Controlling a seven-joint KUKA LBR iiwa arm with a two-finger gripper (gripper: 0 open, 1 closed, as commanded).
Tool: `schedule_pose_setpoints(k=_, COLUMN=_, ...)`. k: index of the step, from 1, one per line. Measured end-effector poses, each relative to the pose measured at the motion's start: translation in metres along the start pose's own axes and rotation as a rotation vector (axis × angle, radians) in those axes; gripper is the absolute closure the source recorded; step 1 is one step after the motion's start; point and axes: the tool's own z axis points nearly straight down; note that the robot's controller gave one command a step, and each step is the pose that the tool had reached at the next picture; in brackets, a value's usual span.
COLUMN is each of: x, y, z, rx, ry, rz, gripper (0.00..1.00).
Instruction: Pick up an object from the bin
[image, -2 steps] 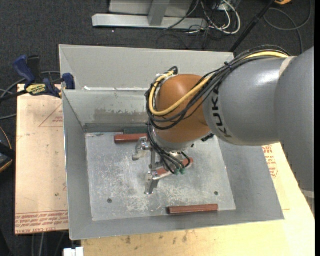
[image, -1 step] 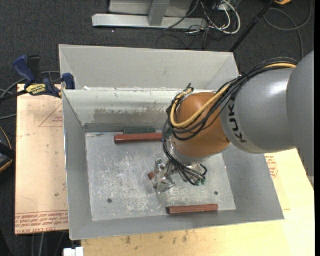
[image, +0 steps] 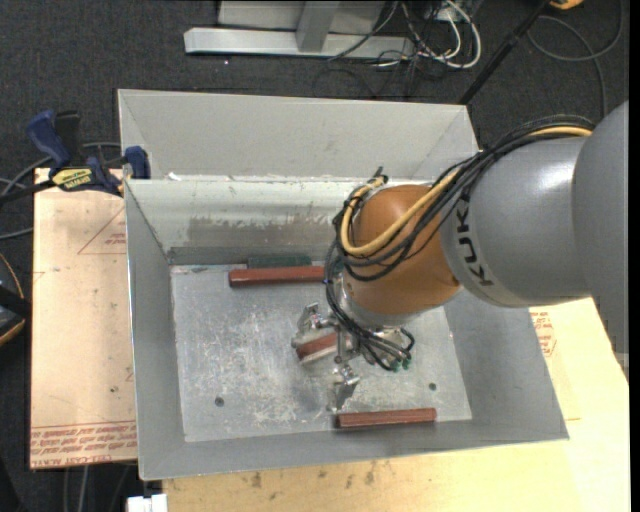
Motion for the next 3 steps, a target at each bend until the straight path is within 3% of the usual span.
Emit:
schedule_pose_setpoints(k=1, x=0.0, y=0.0, z=0.0, rx=0.0, ry=0.0, rz=0.0, gripper=0.0)
schedule_pose_setpoints(k=2, x=-0.047, y=-0.042, z=0.034, rx=-0.001, ry=-0.018, rz=0.05, gripper=1.0)
schedule_pose_setpoints(k=3, x=-0.047, y=-0.042, z=0.034, rx=-0.001, ry=-0.018, rz=0.05, gripper=1.0)
